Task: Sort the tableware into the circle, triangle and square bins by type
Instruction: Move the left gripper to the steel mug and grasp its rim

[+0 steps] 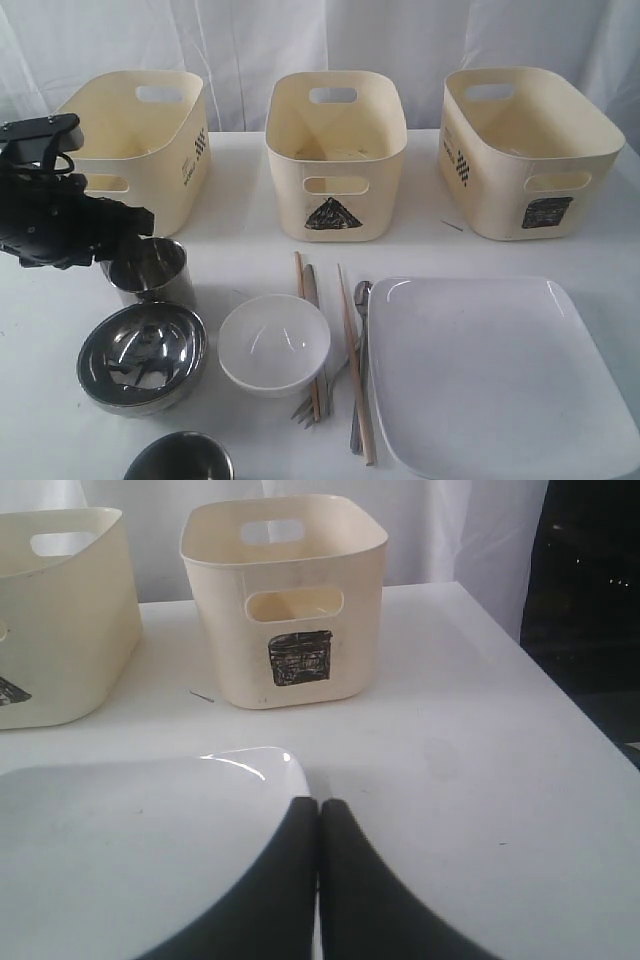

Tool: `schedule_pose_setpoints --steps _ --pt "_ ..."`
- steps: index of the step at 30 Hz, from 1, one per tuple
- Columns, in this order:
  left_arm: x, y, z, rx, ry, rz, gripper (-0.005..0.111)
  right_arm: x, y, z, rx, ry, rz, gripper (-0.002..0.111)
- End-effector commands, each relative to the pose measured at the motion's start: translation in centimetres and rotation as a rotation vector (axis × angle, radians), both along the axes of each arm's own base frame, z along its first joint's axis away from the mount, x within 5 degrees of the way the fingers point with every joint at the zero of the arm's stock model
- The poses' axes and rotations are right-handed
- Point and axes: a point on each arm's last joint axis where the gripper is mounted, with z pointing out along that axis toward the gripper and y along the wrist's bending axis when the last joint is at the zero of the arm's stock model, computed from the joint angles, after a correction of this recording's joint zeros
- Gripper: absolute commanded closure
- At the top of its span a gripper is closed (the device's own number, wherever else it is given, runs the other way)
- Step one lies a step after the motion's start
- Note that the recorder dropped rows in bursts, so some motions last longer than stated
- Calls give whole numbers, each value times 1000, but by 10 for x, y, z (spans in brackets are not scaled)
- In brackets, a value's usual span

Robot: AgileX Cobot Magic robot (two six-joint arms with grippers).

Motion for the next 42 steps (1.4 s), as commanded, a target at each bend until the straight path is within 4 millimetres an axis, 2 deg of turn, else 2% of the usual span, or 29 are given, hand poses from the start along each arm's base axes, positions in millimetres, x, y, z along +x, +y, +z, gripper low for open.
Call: schedule_pose_setpoints --steps 1,38,42 --pt "4 0 -4 -14 13 21 44 0 0 0 -12 -12 8 108" --pt "30 -5 -61 25 65 51 45 0 0 0 -12 -12 8 108" --pt "31 -5 -64 28 71 52 50 0 0 0 -12 -12 8 108"
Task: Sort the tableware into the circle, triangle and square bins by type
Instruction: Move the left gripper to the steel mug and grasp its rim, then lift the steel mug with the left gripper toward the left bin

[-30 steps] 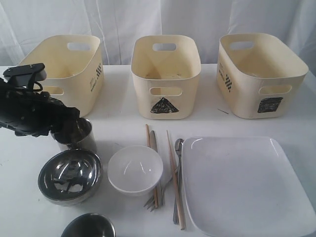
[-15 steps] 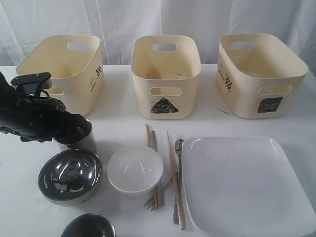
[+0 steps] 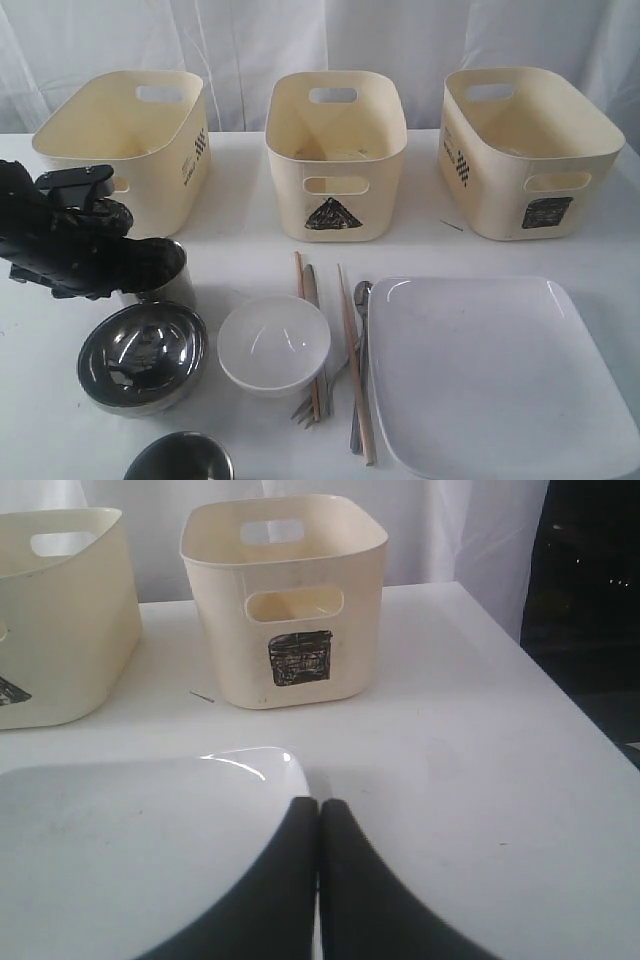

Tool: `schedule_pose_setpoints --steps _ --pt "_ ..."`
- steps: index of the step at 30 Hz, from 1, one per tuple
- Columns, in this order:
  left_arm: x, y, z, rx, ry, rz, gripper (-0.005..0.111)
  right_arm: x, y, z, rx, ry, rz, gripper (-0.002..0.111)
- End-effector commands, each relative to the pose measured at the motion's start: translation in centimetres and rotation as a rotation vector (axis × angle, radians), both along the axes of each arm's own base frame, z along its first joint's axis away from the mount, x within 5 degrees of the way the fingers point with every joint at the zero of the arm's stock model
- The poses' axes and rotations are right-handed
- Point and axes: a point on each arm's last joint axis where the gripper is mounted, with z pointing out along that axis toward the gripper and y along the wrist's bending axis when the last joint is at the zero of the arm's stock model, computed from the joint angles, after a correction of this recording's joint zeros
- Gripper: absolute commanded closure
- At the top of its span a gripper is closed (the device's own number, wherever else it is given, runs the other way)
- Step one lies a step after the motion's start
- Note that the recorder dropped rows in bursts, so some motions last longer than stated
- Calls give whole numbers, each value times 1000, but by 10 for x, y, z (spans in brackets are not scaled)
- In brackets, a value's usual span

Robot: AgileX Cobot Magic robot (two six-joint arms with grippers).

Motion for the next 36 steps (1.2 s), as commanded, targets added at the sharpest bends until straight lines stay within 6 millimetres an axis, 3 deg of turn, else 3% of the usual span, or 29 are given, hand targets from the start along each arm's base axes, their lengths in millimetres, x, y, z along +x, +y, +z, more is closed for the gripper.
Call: schedule_pose_setpoints --steps 1,9,18,27,36 --pt "2 1 -1 -8 4 15 51 0 0 0 -12 -12 8 108" --pt "4 1 0 -1 -24 8 80 0 0 0 -12 -12 8 108" --pt "6 2 10 -3 -88 3 102 0 0 0 -12 -12 8 108" --pt "2 2 34 -22 -176 0 106 0 1 0 -4 -14 9 108" --pt "-17 8 81 -28 -282 -33 106 0 1 0 -4 -14 9 108"
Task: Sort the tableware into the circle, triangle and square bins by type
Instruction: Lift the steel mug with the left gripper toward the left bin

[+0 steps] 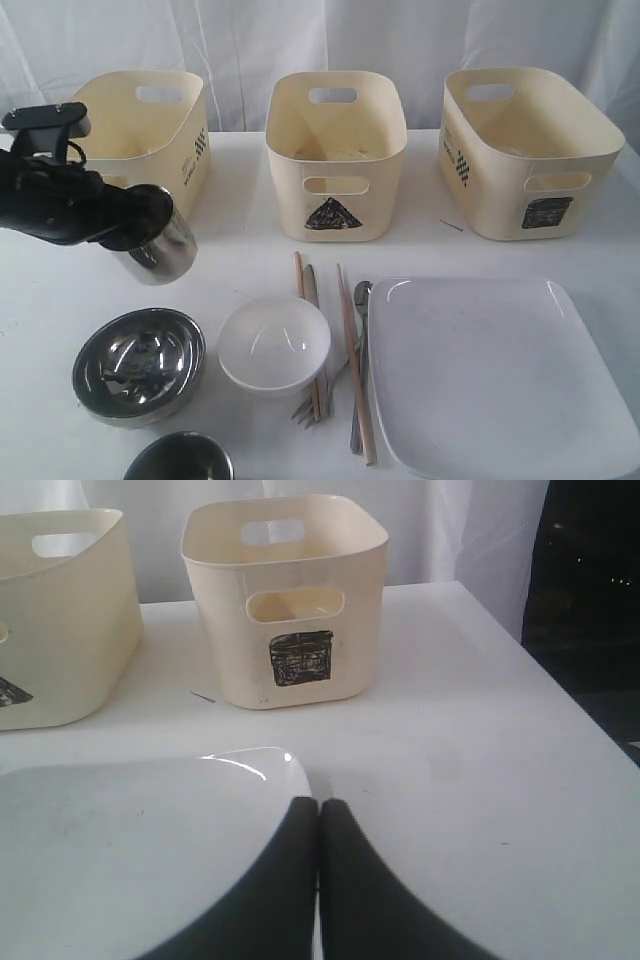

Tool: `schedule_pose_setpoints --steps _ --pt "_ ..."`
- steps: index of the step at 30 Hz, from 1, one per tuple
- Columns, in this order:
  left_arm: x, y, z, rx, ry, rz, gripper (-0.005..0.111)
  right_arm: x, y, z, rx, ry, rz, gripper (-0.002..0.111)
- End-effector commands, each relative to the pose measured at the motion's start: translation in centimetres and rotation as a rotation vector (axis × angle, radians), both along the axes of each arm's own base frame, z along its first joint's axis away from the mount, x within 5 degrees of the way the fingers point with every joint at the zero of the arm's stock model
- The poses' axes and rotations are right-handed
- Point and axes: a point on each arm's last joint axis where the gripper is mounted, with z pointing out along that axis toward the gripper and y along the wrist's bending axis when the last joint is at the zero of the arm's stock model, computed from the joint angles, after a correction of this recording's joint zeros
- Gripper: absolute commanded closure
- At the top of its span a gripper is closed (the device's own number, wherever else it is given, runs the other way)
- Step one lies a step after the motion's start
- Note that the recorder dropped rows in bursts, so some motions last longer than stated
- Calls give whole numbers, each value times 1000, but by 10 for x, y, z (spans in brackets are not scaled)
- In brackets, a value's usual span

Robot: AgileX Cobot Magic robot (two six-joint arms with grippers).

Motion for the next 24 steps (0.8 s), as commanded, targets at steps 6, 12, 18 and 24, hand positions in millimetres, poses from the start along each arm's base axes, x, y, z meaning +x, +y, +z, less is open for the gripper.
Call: schedule_pose_setpoints --steps 6,12,18,24 --pt "-25 8 46 1 -91 -30 106 0 0 0 -9 -13 8 108" --pt "-38 14 73 8 -211 -42 106 0 0 0 -9 -13 8 108" --pt "-40 17 99 64 -334 -68 106 0 0 0 -9 -13 8 108" --pt "-29 21 129 160 -453 -87 106 0 0 0 -9 -13 8 108"
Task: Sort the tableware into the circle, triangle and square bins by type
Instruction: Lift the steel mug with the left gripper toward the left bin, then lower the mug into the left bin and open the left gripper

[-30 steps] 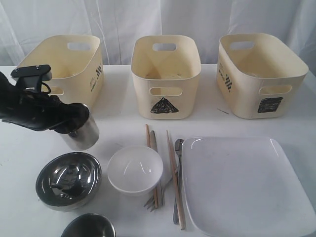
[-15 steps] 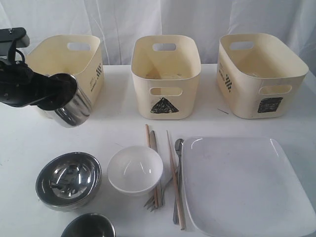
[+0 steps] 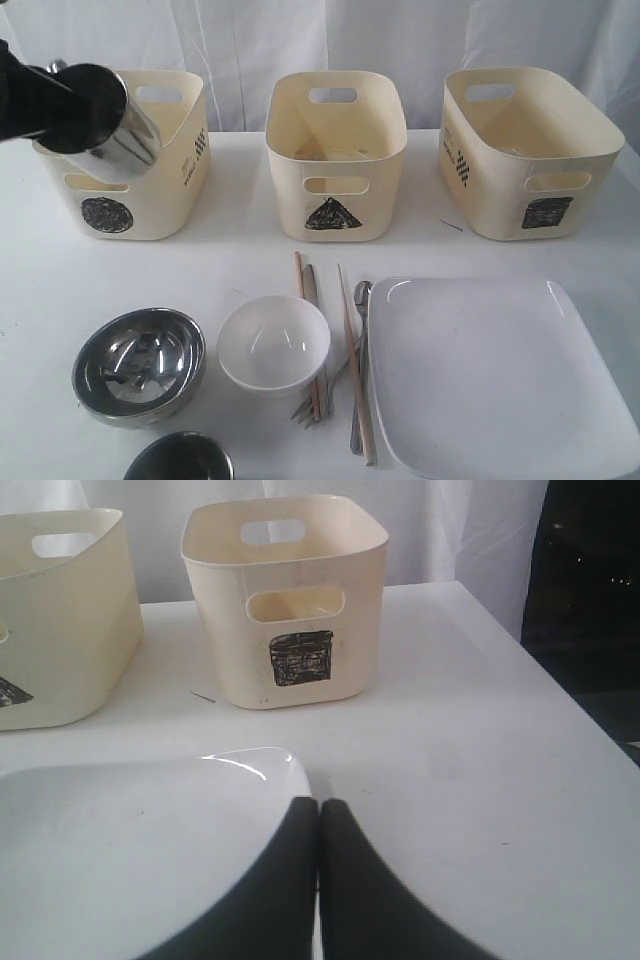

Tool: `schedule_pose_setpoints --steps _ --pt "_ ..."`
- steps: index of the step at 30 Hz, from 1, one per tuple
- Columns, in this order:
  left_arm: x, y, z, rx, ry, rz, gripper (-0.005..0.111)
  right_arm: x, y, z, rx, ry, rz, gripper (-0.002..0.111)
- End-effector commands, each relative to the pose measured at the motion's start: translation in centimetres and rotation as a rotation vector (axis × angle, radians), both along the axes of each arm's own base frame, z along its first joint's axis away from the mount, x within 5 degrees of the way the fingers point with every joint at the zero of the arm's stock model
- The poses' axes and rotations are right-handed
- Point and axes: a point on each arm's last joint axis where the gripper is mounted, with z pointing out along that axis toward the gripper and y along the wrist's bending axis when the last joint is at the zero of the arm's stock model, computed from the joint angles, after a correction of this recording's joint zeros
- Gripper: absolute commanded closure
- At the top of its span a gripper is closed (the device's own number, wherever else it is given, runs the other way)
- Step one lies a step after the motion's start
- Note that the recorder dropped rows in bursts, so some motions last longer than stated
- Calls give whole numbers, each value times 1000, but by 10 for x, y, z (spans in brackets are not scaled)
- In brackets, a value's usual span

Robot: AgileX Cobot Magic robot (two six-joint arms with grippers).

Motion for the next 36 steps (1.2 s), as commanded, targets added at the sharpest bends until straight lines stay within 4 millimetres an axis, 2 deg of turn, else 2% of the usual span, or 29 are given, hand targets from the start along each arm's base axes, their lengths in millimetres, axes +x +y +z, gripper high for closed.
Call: schedule_pose_setpoints --steps 1,11,17,24,30,36 --pt "9 9 25 51 -105 18 106 0 0 0 -11 -12 8 108" --pt "71 30 13 113 -140 103 106 0 0 0 -11 -12 8 108" --pt "111 29 -8 130 -117 106 106 0 0 0 -11 -12 8 108" --pt "153 30 -43 149 -123 101 106 0 0 0 -11 -12 8 108" --pt "171 37 -70 143 -97 117 106 0 0 0 -11 -12 8 108" --pt "180 36 -79 110 -145 116 106 0 0 0 -11 -12 8 108"
